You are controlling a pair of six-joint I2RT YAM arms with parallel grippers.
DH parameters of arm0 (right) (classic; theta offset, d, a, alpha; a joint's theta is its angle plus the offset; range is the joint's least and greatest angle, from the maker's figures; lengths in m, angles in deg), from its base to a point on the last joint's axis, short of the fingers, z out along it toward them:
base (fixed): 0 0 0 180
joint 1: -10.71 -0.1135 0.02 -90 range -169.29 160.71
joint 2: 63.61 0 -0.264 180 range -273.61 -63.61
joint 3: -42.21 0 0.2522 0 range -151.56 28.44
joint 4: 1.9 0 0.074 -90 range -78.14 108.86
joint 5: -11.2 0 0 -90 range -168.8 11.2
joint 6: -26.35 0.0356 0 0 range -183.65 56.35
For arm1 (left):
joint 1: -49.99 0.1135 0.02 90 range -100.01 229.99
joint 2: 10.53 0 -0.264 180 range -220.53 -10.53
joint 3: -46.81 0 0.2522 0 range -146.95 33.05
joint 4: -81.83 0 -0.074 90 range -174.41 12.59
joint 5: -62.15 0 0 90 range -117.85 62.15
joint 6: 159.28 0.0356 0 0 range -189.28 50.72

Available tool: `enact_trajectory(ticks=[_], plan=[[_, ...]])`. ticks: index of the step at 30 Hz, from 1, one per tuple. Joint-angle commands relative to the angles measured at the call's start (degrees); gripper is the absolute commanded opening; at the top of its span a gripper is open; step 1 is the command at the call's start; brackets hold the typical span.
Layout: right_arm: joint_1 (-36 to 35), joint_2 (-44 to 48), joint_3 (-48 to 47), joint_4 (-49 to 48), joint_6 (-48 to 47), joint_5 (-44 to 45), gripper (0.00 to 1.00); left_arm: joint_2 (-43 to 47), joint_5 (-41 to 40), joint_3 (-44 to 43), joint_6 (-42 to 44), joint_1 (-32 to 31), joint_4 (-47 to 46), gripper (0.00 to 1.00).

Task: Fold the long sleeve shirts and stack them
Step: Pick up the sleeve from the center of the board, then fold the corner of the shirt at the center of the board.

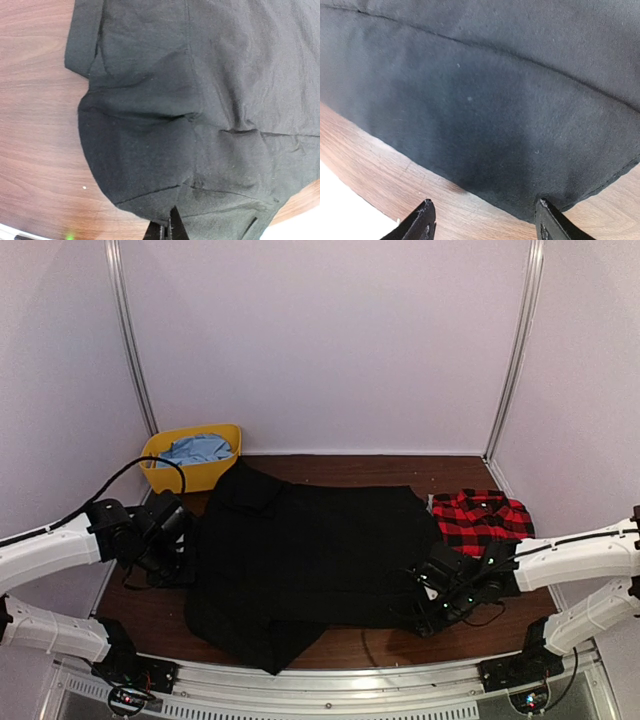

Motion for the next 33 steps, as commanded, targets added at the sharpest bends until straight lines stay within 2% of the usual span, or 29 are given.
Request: enact_trajectory(ticks=[1, 8, 12, 22, 33], plan=[[-1.14, -1.74, 0.81, 1.01, 1.07, 1.17, 0.68, 1.21, -1.95, -3.49, 3.65, 1.42, 3.13, 0.0], [-2.37, -5.14, 1.42, -1.06, 0.58, 1.77, 0.62, 1.37, -1.27, -3.97, 5.83, 2.93, 2.5, 0.0], [-3.16, -7.57, 1.41, -1.63, 0.55, 2.58, 0.54, 0.89, 1.08, -1.97, 6.25, 2.85, -0.59, 0.0], [-4.64, -7.02, 1.37, -0.42, 2.47, 3.96, 0.0, 0.98, 3.83, 0.45, 7.39, 2.85, -3.51, 0.0], [-4.79, 0.2, -2.92, 5.28, 3.66, 4.89, 0.0, 0.35, 2.02, 0.54, 9.17, 3.84, -1.34, 0.0]])
